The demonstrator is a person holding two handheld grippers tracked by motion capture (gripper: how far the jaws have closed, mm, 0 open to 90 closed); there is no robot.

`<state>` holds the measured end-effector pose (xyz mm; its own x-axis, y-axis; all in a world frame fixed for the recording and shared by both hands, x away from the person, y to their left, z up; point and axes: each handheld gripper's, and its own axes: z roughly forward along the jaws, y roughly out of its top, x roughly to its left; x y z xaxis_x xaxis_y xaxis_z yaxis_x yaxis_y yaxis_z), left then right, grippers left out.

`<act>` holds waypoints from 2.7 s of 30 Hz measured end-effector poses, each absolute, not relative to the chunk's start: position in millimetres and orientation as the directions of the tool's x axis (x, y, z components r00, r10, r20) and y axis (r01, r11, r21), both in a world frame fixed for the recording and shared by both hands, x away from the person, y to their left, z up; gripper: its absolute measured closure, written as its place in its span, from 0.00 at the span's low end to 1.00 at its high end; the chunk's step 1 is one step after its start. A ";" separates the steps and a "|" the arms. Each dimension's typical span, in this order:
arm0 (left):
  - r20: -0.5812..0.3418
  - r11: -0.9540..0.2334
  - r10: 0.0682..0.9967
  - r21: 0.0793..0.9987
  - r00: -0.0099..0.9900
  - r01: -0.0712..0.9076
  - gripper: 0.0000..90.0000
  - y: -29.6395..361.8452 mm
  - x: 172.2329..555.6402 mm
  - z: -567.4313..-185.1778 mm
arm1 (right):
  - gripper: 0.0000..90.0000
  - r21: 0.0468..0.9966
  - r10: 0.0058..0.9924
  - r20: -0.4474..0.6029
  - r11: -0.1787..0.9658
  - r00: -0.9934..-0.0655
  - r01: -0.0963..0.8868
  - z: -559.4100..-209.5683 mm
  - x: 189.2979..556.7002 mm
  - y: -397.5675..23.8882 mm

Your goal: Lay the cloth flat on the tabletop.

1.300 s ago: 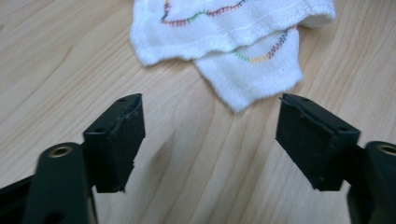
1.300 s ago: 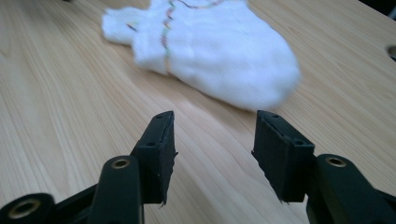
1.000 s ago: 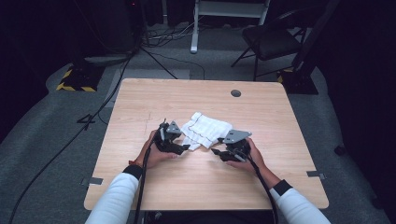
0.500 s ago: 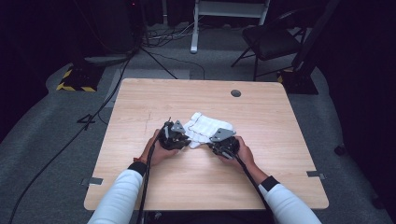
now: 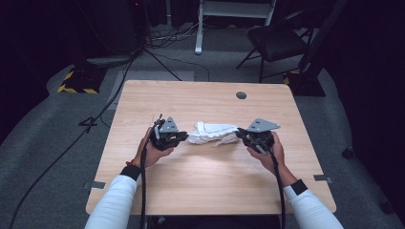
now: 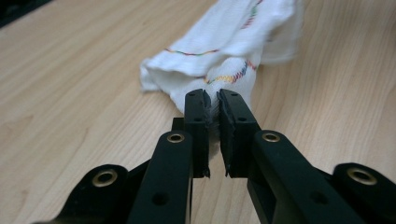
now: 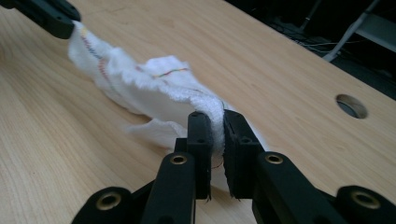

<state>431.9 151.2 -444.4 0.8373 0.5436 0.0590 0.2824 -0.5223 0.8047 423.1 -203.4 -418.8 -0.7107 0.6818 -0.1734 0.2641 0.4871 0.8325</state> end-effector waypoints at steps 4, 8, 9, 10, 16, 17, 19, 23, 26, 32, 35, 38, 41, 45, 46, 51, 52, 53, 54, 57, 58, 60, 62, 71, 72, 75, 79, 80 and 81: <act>0.066 -0.491 0.555 0.830 0.829 0.263 0.92 159.1 426.3 -431.5 | 0.92 0.854 0.723 -0.137 0.433 -0.678 0.289 -406.9 417.9 -233.5; 0.063 -0.475 0.559 0.842 0.827 0.257 0.92 166.7 420.6 -424.6 | 0.92 0.859 0.756 -0.096 0.391 -0.648 0.330 -403.5 412.8 -262.9; 0.067 -0.478 0.562 0.840 0.824 0.258 0.92 168.2 419.4 -423.2 | 0.92 0.860 0.765 -0.079 0.376 -0.639 0.344 -403.2 411.2 -271.6; 0.072 -0.477 0.565 0.842 0.822 0.253 0.92 170.3 417.2 -421.2 | 0.93 0.862 0.769 -0.064 0.364 -0.636 0.353 -403.5 410.4 -276.8; 0.079 -0.471 0.556 0.850 0.827 0.235 0.92 178.9 402.5 -413.1 | 0.93 0.848 0.780 0.037 0.306 -0.624 0.433 -408.4 401.6 -309.9; 0.079 -0.471 0.556 0.850 0.827 0.235 0.92 178.9 402.5 -413.1 | 0.93 0.846 0.775 0.055 0.299 -0.630 0.442 -409.6 400.5 -313.6; 0.078 -0.474 0.543 0.851 0.836 0.228 0.92 182.3 393.2 -411.0 | 0.93 0.838 0.768 0.083 0.292 -0.635 0.462 -411.6 398.3 -318.2; 0.074 -0.496 0.540 0.833 0.839 0.246 0.92 182.9 392.6 -420.0 | 0.91 0.815 0.762 0.046 0.345 -0.645 0.465 -420.4 401.4 -316.5; 0.057 -0.510 0.540 0.816 0.839 0.273 0.92 179.2 401.8 -430.4 | 0.80 0.787 0.790 0.008 0.373 -0.614 0.491 -434.1 412.6 -309.9; 0.038 -0.556 0.532 0.770 0.846 0.315 0.92 166.3 415.3 -450.0 | 0.62 0.724 0.795 -0.012 0.425 -0.607 0.543 -454.6 427.6 -304.2; 0.036 -0.565 0.524 0.763 0.851 0.315 0.92 162.7 414.9 -453.1 | 0.60 0.740 0.745 -0.060 0.480 -0.665 0.471 -450.6 416.8 -294.2; 0.027 -0.568 0.515 0.759 0.857 0.318 0.92 159.7 412.6 -455.9 | 0.59 0.762 0.675 -0.079 0.516 -0.734 0.392 -446.6 405.3 -280.0; 0.024 -0.575 0.508 0.754 0.861 0.318 0.92 157.8 411.3 -457.5 | 0.59 0.764 0.593 -0.100 0.560 -0.799 0.320 -446.4 394.1 -260.9; 0.019 -0.579 0.500 0.750 0.866 0.319 0.92 155.6 411.6 -460.0 | 0.60 0.751 0.502 -0.103 0.606 -0.859 0.264 -454.6 384.5 -235.4; 0.019 -0.584 0.497 0.746 0.867 0.319 0.92 154.7 411.8 -461.1 | 0.60 0.741 0.480 -0.105 0.622 -0.871 0.254 -458.6 383.1 -227.5; 0.013 -0.600 0.486 0.732 0.874 0.322 0.92 150.4 412.2 -466.0 | 0.61 0.686 0.418 -0.124 0.692 -0.900 0.227 -475.9 383.6 -205.8; 0.014 -0.601 0.486 0.732 0.874 0.322 0.92 150.1 412.3 -466.4 | 0.61 0.680 0.418 -0.127 0.697 -0.899 0.228 -478.6 384.4 -204.4; 0.013 -0.602 0.485 0.731 0.875 0.322 0.92 150.0 412.3 -466.7 | 0.62 0.674 0.423 -0.127 0.701 -0.897 0.235 -482.0 386.0 -202.9; 0.012 -0.601 0.487 0.730 0.873 0.325 0.92 150.0 412.2 -466.9 | 0.63 0.668 0.432 -0.132 0.704 -0.892 0.242 -484.8 387.6 -202.1; 0.016 -0.601 0.489 0.731 0.872 0.323 0.92 151.6 412.0 -466.7 | 0.72 0.673 0.454 -0.143 0.696 -0.879 0.250 -489.8 389.0 -201.4; 0.019 -0.601 0.489 0.731 0.872 0.322 0.92 152.6 412.0 -466.1 | 0.77 0.669 0.458 -0.157 0.701 -0.875 0.247 -489.4 389.1 -201.3; 0.017 -0.595 0.495 0.736 0.869 0.324 0.92 154.1 412.2 -465.4 | 0.85 0.659 0.459 -0.182 0.713 -0.870 0.238 -489.1 389.2 -201.7; 0.021 -0.592 0.500 0.738 0.865 0.324 0.92 155.1 412.1 -463.8 | 0.92 0.655 0.463 -0.185 0.715 -0.867 0.242 -487.6 389.8 -203.0; 0.061 -0.549 0.505 0.793 0.861 0.266 0.92 166.0 402.1 -433.7 | 0.95 0.708 0.459 -0.174 0.673 -0.871 0.213 -450.5 378.7 -217.1; 0.070 -0.545 0.503 0.799 0.861 0.254 0.92 166.7 400.6 -430.5 | 0.95 0.714 0.459 -0.162 0.666 -0.874 0.217 -445.4 377.1 -219.1; 0.082 -0.525 0.501 0.820 0.861 0.227 0.92 167.8 395.4 -420.7 | 0.95 0.756 0.477 -0.141 0.618 -0.867 0.217 -431.7 373.2 -226.2; 0.105 -0.532 0.496 0.821 0.862 0.206 0.92 166.6 391.1 -415.8 | 0.96 0.751 0.480 -0.157 0.625 -0.863 0.211 -428.7 370.8 -227.4; 0.116 -0.540 0.495 0.817 0.861 0.200 0.92 166.4 390.3 -414.8 | 0.96 0.747 0.471 -0.164 0.634 -0.867 0.202 -429.2 370.2 -226.9; 0.117 -0.542 0.490 0.817 0.864 0.197 0.92 166.2 389.4 -413.2 | 0.96 0.745 0.470 -0.174 0.637 -0.866 0.196 -428.4 369.5 -226.8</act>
